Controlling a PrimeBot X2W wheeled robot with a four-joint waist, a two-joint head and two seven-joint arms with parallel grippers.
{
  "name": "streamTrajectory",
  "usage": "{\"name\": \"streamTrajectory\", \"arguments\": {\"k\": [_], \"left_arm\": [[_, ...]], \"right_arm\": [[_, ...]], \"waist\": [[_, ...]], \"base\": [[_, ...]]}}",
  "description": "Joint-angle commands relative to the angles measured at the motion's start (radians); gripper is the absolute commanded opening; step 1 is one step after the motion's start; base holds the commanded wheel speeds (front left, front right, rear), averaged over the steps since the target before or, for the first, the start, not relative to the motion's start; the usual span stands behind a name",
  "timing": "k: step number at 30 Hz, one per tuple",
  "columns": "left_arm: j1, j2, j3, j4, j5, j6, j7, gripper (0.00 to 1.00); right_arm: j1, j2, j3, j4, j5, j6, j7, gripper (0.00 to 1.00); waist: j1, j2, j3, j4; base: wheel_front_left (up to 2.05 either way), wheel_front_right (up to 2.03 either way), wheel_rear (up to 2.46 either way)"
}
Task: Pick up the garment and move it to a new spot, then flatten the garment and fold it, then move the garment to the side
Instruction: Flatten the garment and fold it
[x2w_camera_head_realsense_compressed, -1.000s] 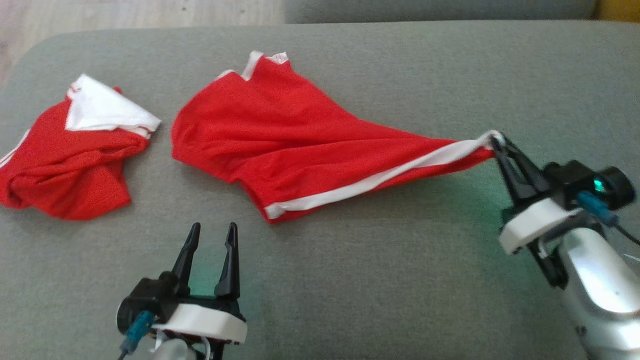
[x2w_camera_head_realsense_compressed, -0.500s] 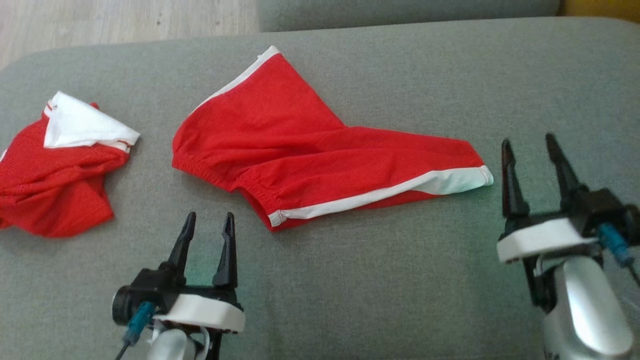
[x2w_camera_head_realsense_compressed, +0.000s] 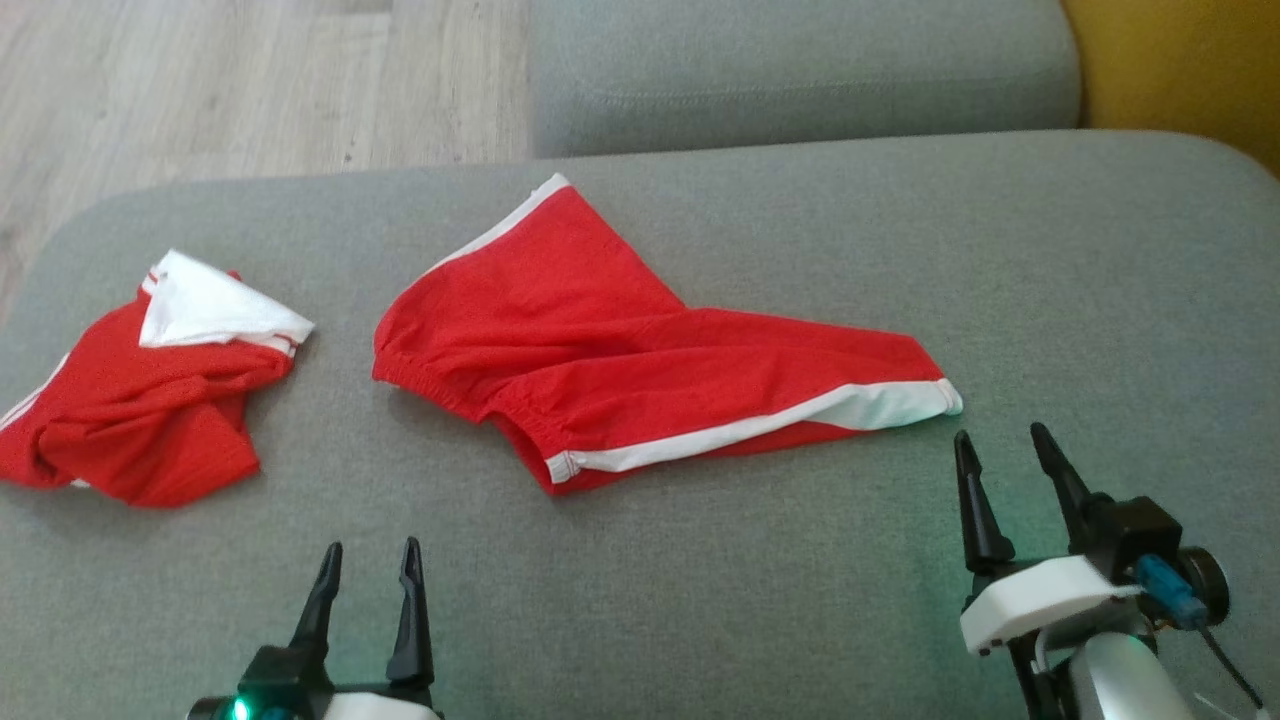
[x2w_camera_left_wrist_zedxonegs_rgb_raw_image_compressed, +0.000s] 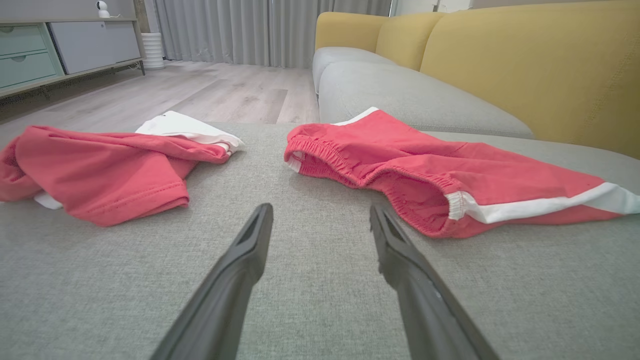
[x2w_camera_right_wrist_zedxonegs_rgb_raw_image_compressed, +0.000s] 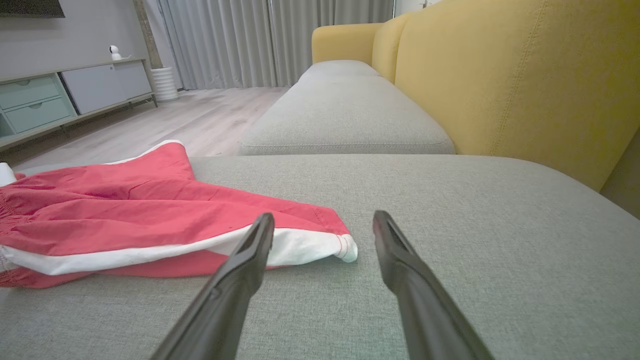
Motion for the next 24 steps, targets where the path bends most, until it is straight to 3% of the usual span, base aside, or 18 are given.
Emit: {"name": "streamTrajectory", "arguments": {"k": [1,11,18,24], "left_arm": [[-0.025,0.002,0.039,-0.028,0.006,-0.008,-0.005,1.00],[-0.021,0.002,0.022,-0.021,-0.022,-0.042,-0.005,1.00],[-0.100,0.002,-0.077,0.038,-0.127,-0.101,-0.005,1.00],[-0.182,0.002,-0.151,0.091,-0.176,-0.117,-0.005,1.00]], "right_arm": [[-0.025,-0.003,0.033,-0.027,0.006,0.007,-0.006,1.00],[-0.023,-0.003,0.050,-0.022,0.011,0.007,-0.006,1.00],[-0.041,-0.003,0.072,-0.022,0.019,0.007,-0.006,1.00],[-0.074,-0.003,0.087,-0.030,0.009,0.007,-0.006,1.00]], "waist": [[0.0002,-0.0001,-0.015,-0.006],[0.0002,-0.0001,-0.007,-0.023],[0.0002,-0.0001,0.038,-0.043],[0.0002,-0.0001,0.087,-0.078]], "base": [[0.00,0.00,0.00],[0.00,0.00,0.00],[0.00,0.00,0.00],[0.00,0.00,0.00]]}}
